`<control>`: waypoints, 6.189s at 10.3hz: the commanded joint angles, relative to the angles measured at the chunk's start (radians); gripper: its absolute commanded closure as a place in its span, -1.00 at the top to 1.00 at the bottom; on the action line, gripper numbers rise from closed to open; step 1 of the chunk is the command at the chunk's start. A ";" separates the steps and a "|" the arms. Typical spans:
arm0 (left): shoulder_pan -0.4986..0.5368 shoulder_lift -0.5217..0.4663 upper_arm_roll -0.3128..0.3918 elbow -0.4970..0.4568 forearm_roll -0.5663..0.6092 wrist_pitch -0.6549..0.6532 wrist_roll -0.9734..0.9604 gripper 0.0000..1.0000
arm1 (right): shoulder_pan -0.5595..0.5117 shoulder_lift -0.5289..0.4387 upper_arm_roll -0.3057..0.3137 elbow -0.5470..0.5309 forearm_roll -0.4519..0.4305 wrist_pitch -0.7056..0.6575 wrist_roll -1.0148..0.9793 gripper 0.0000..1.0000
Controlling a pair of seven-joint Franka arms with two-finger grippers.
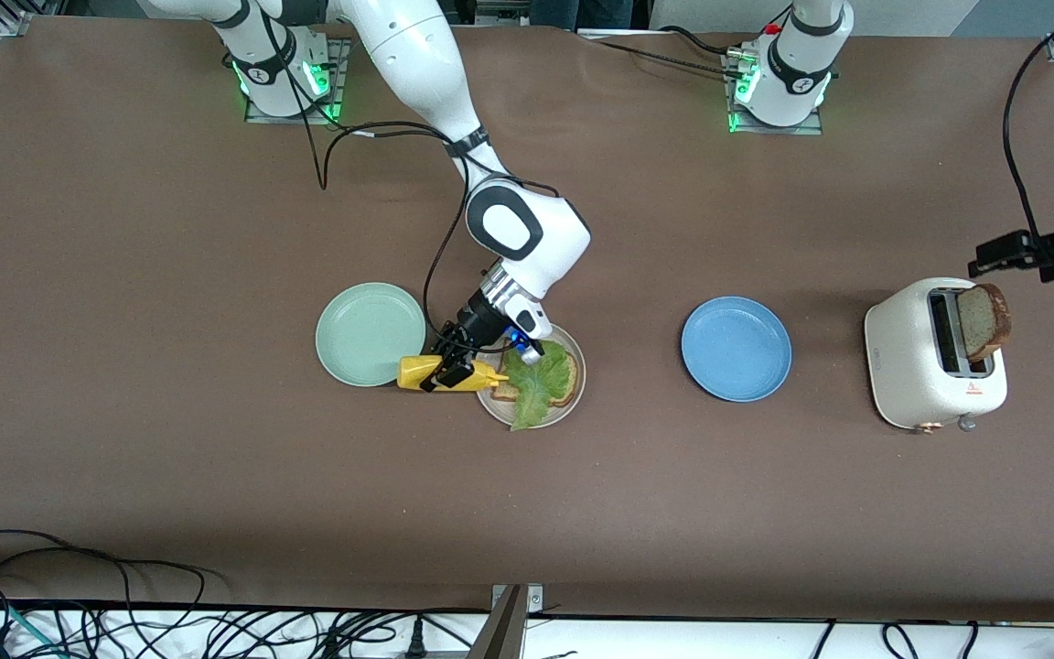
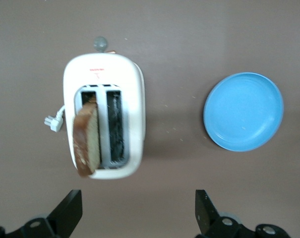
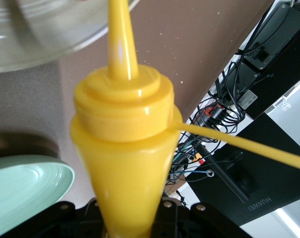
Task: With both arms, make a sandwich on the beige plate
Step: 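Carry the bottle over the lettuce and tilt it to squeeze sauce, then return the bottle with the right gripper while the left gripper grasps toast, then lift the toast from the toaster and carry it to the beige plate, then lower the toast onto the lettuce while the right gripper releases the bottle, then release the toast and raise the left gripper while the right gripper withdraws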
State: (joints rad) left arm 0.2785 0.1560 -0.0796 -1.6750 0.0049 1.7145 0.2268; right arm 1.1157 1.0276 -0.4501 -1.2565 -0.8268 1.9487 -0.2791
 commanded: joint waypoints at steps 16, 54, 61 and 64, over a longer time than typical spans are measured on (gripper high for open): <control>0.085 0.177 -0.012 -0.048 0.132 0.123 0.032 -1.00 | -0.693 -0.434 -0.067 -0.194 1.205 0.026 -0.915 -1.00; -0.466 0.743 -0.206 0.336 -1.028 0.367 0.436 1.00 | -1.303 -0.256 -0.044 -0.364 1.964 -0.365 -2.193 1.00; -0.400 0.591 -0.200 0.299 -0.789 0.237 0.285 1.00 | -1.220 -0.345 -0.053 -0.058 1.708 -0.444 -1.414 1.00; -0.372 0.458 -0.200 0.301 -0.533 0.069 0.016 1.00 | -1.153 -0.399 -0.055 0.034 1.538 -0.429 -1.083 1.00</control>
State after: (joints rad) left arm -0.1047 0.7034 -0.2839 -1.3417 -0.6249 1.8495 0.3555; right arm -0.0599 0.6519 -0.5007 -1.2624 0.7877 1.5231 -1.4898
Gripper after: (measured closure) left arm 0.000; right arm 0.000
